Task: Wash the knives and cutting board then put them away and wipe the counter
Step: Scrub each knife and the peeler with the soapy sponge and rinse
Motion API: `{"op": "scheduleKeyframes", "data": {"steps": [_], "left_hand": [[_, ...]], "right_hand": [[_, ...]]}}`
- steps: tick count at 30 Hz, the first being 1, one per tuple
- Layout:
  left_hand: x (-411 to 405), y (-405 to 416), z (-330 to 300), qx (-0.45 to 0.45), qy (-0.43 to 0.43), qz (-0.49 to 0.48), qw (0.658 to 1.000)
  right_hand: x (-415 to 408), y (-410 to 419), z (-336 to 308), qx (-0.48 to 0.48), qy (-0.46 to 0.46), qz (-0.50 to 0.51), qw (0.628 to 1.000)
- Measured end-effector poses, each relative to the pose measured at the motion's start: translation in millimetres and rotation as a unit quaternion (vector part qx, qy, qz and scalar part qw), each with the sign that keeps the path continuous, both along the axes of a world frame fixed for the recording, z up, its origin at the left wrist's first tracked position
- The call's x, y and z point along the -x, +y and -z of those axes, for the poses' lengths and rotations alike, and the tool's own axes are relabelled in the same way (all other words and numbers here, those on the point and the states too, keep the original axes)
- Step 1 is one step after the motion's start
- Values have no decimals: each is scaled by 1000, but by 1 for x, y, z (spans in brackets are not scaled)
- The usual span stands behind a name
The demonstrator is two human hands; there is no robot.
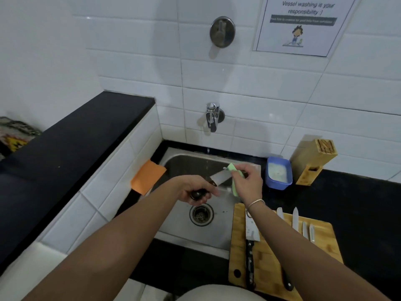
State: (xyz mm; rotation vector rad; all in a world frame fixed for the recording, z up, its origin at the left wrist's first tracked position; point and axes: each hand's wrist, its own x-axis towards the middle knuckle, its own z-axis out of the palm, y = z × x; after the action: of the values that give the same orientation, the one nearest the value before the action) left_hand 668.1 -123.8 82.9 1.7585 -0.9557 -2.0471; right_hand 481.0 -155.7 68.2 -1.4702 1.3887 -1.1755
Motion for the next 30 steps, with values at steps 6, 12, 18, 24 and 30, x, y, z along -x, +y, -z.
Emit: {"op": "scheduleKeyframes", "data": {"steps": [6, 12, 18, 24, 30], "left_hand": [[-1, 22, -4, 47, -125, 129, 983], [-8, 37, -14, 114, -119, 90, 982], [-9, 42, -21, 189, -149, 99, 966], [-12, 41, -23, 218, -184, 103, 953], [-15, 39, -24, 254, -191, 86, 944]], "right_hand": [[-16, 9, 9, 70, 80, -69, 992], [-7, 21, 30, 206, 221, -172, 938], [-16, 13, 14, 260, 231, -141, 927], [0, -6, 17, 276, 240, -122, 923], [-18, 12, 5, 394, 226, -246, 857]]}}
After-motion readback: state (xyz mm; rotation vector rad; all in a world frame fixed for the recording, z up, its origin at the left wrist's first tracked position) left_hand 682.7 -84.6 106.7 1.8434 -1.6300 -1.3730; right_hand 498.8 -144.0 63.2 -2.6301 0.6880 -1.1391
